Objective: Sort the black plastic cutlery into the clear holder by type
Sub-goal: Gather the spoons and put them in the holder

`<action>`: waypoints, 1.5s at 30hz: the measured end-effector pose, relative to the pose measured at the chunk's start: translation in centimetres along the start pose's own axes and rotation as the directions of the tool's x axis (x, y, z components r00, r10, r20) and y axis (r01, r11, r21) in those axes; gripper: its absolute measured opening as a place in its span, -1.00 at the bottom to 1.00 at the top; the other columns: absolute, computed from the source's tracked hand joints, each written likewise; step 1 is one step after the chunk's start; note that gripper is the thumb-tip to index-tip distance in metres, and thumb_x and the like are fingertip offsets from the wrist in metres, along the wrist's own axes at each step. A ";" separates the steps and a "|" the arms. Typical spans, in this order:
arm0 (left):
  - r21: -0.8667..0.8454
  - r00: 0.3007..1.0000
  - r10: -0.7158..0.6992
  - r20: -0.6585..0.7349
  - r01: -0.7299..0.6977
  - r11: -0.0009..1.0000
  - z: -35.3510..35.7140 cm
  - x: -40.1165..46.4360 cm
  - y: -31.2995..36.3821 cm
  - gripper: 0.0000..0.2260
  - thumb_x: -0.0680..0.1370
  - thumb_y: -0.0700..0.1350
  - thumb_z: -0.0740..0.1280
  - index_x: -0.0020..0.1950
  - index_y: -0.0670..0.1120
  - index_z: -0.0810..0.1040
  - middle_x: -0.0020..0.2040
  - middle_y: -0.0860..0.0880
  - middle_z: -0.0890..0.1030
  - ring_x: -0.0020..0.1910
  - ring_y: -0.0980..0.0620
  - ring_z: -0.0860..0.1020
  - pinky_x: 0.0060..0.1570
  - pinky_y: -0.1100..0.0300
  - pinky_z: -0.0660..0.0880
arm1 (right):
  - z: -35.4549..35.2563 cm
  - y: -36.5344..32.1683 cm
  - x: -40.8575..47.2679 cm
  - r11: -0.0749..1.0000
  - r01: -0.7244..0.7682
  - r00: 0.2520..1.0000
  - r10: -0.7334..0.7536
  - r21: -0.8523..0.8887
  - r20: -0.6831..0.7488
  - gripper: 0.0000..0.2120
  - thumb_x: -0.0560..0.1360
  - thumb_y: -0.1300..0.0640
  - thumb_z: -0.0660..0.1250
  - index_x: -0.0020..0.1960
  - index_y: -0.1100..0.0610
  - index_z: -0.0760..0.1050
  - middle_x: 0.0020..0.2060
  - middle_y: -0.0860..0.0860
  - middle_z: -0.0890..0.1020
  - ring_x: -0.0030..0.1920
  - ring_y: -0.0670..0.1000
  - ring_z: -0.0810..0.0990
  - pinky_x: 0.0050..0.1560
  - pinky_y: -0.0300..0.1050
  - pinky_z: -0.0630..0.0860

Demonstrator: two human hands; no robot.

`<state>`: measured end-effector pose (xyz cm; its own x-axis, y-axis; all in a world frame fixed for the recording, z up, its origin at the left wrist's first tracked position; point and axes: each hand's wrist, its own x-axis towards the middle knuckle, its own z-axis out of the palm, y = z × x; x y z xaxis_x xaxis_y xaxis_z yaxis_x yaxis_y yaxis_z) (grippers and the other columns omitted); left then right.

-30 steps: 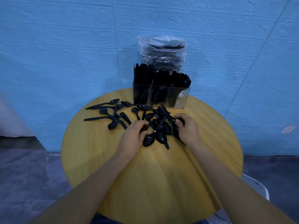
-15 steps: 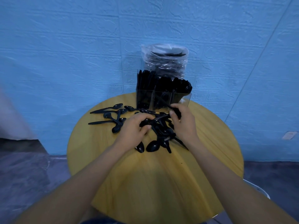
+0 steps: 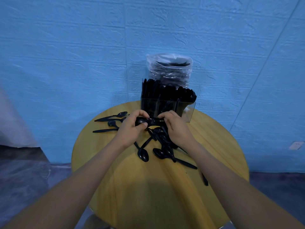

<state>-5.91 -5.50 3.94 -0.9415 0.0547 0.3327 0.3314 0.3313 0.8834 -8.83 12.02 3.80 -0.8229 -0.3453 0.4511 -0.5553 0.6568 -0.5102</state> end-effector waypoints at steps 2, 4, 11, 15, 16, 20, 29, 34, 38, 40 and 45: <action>0.008 1.000 0.002 -0.019 -0.002 1.000 0.0 0.2 -0.1 -0.76 0.52 -0.31 0.30 -0.09 0.06 0.46 -0.13 0.08 0.51 -0.15 0.17 0.48 -0.11 0.33 0.41 | 0.4 0.0 -0.2 0.999 -0.005 1.000 0.004 0.038 0.017 -0.74 0.63 0.23 0.10 0.22 0.22 0.49 0.03 0.06 0.49 0.00 0.00 0.50 -0.04 -0.33 0.38; 0.005 0.998 0.019 -0.055 -0.019 1.000 0.1 0.4 -0.2 -0.78 0.51 -0.31 0.31 -0.12 0.04 0.46 -0.17 0.08 0.51 -0.19 0.21 0.47 -0.14 0.37 0.40 | 0.6 0.0 -0.2 0.998 -0.004 0.999 0.000 0.070 0.048 -0.75 0.62 0.15 0.15 0.22 0.20 0.49 0.01 0.02 0.47 -0.02 -0.05 0.48 -0.08 -0.44 0.35; -0.024 0.968 0.125 -0.219 -0.134 0.991 0.6 1.5 0.8 -0.80 0.47 -0.31 0.36 -0.21 -0.02 0.47 -0.26 0.05 0.53 -0.27 0.23 0.49 -0.21 0.40 0.44 | 0.8 -0.7 0.6 1.000 -0.003 0.968 0.000 0.011 0.253 -0.48 0.47 -0.06 0.38 0.35 0.14 0.40 0.07 -0.03 0.43 0.04 -0.07 0.45 -0.02 -0.37 0.36; -0.161 0.965 0.102 -0.240 -0.143 0.976 0.7 2.0 1.9 -0.77 0.41 -0.36 0.38 -0.19 -0.03 0.47 -0.29 0.00 0.50 -0.29 0.14 0.47 -0.23 0.34 0.45 | 0.8 -1.0 1.5 0.998 -0.027 0.951 0.046 -0.065 0.306 -0.50 0.42 -0.02 0.46 0.30 0.09 0.45 0.09 0.04 0.53 0.05 0.03 0.52 0.07 -0.03 0.50; -0.218 0.966 0.084 -0.246 -0.140 0.966 0.7 2.1 2.1 -0.78 0.39 -0.34 0.38 -0.19 -0.03 0.47 -0.30 -0.01 0.49 -0.29 0.11 0.46 -0.23 0.32 0.45 | 0.8 -1.1 1.6 0.998 -0.042 0.954 0.052 -0.041 0.296 -0.57 0.41 0.00 0.46 0.23 0.08 0.49 0.04 0.04 0.57 0.01 0.03 0.55 0.04 0.02 0.52; -0.429 0.972 -0.007 -0.236 -0.098 0.898 0.6 2.4 2.5 -0.82 0.29 -0.27 0.36 -0.20 -0.03 0.50 -0.39 0.01 0.46 -0.32 0.01 0.41 -0.25 0.20 0.41 | 1.0 -1.5 1.8 0.999 -0.047 0.968 0.045 0.001 0.245 -0.78 0.47 0.05 0.41 0.06 0.11 0.53 -0.12 0.00 0.56 -0.12 0.01 0.54 -0.09 -0.02 0.51; -0.612 0.980 -0.065 -0.188 -0.065 0.788 -0.2 2.4 3.1 -0.78 0.39 -0.45 0.27 -0.17 -0.13 0.49 -0.44 0.03 0.37 -0.41 0.12 0.36 -0.32 0.32 0.39 | 1.1 -2.3 2.2 0.993 -0.026 0.968 0.053 -0.112 0.246 -0.82 0.57 -0.02 0.25 0.02 0.06 0.55 -0.18 0.01 0.51 -0.21 0.00 0.50 -0.20 0.00 0.48; -0.668 0.970 -0.108 -0.219 -0.068 0.741 0.1 2.2 3.1 -0.72 0.45 -0.51 0.16 -0.15 -0.14 0.47 -0.32 0.01 0.45 -0.42 0.21 0.46 -0.37 0.36 0.43 | 1.3 -2.6 2.5 0.987 -0.105 0.944 0.138 -0.122 0.300 -0.79 0.57 -0.07 0.23 -0.15 0.02 0.48 -0.34 -0.01 0.53 -0.35 0.01 0.48 -0.28 -0.04 0.44; -0.666 0.959 -0.151 -0.240 -0.050 0.745 0.1 2.1 2.4 -0.75 0.46 -0.44 0.27 -0.05 -0.09 0.47 -0.17 -0.02 0.48 -0.25 0.16 0.48 -0.23 0.32 0.45 | 1.4 -2.8 2.4 0.984 -0.168 0.929 0.178 -0.056 0.324 -0.76 0.57 -0.06 0.22 -0.17 0.04 0.52 -0.32 -0.06 0.56 -0.26 0.03 0.54 -0.14 0.03 0.52; -0.666 0.964 -0.167 -0.205 -0.013 0.745 0.1 1.8 1.7 -0.73 0.44 -0.32 0.36 0.09 -0.10 0.45 -0.06 -0.01 0.51 -0.08 0.11 0.51 -0.05 0.27 0.45 | 1.2 -2.8 2.4 0.978 -0.208 0.922 0.199 -0.009 0.333 -0.75 0.57 -0.06 0.23 -0.16 0.07 0.54 -0.26 0.03 0.62 -0.19 0.09 0.60 -0.06 0.11 0.56; -0.564 0.976 -0.213 0.045 0.201 0.801 0.6 0.4 -0.4 -0.52 0.46 -0.16 0.36 0.35 -0.20 0.37 0.20 -0.13 0.56 0.22 -0.03 0.51 0.32 0.09 0.37 | 0.7 -2.7 2.4 0.968 -0.241 0.923 0.207 0.066 0.326 -0.74 0.57 0.01 0.25 -0.25 0.05 0.54 -0.19 0.13 0.66 -0.14 0.16 0.62 0.01 0.17 0.55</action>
<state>-6.47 -5.06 3.53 -0.9923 0.0250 0.1216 0.1113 -0.2545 0.9606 -9.38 8.96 5.67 -0.9133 -0.4009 0.0721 -0.3476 0.6748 -0.6511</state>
